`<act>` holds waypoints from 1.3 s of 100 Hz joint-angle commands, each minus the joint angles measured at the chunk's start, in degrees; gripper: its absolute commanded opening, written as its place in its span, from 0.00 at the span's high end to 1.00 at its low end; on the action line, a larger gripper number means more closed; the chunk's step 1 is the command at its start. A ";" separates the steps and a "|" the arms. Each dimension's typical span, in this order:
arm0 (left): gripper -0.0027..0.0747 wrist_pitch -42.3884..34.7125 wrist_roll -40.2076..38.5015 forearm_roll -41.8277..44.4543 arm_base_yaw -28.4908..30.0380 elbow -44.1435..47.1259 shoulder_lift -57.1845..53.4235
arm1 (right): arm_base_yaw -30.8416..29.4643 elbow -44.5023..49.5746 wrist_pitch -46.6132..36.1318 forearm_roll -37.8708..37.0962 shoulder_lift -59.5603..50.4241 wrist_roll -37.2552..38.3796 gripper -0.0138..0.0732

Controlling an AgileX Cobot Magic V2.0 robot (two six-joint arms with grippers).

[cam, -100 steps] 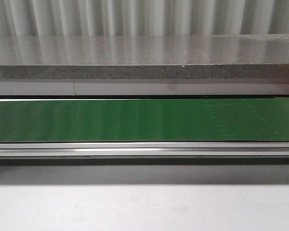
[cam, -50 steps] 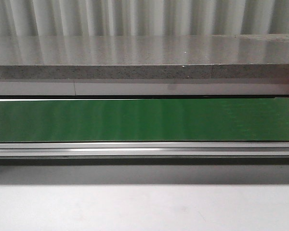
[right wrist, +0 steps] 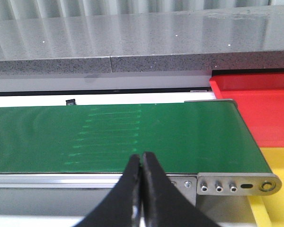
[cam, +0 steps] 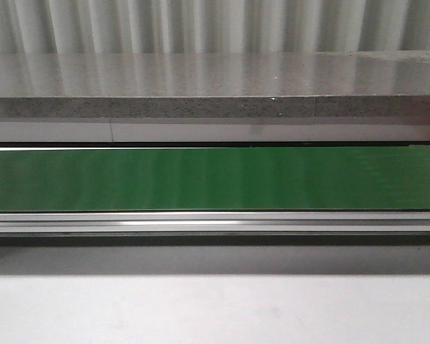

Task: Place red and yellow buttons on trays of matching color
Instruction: 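Grasp the red button with the left gripper and lift it over the belt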

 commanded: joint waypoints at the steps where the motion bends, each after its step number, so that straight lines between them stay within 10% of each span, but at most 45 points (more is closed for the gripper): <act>1: 0.99 0.57 1.81 0.69 -1.47 -2.44 -4.88 | 0.04 0.07 -4.64 -0.05 -0.94 -0.45 0.92; 106: 0.98 5.20 14.67 -6.39 -17.63 -18.84 10.64 | 0.04 0.07 -4.64 -0.05 -0.94 -0.45 0.92; 120: 0.75 5.62 14.80 -6.50 -17.63 -18.84 10.85 | 0.04 0.07 -4.64 -0.05 -0.94 -0.45 0.92; 130: 0.41 5.62 16.06 -6.89 -17.63 -18.84 10.85 | 0.04 0.07 -4.64 -0.05 -0.94 -0.45 0.92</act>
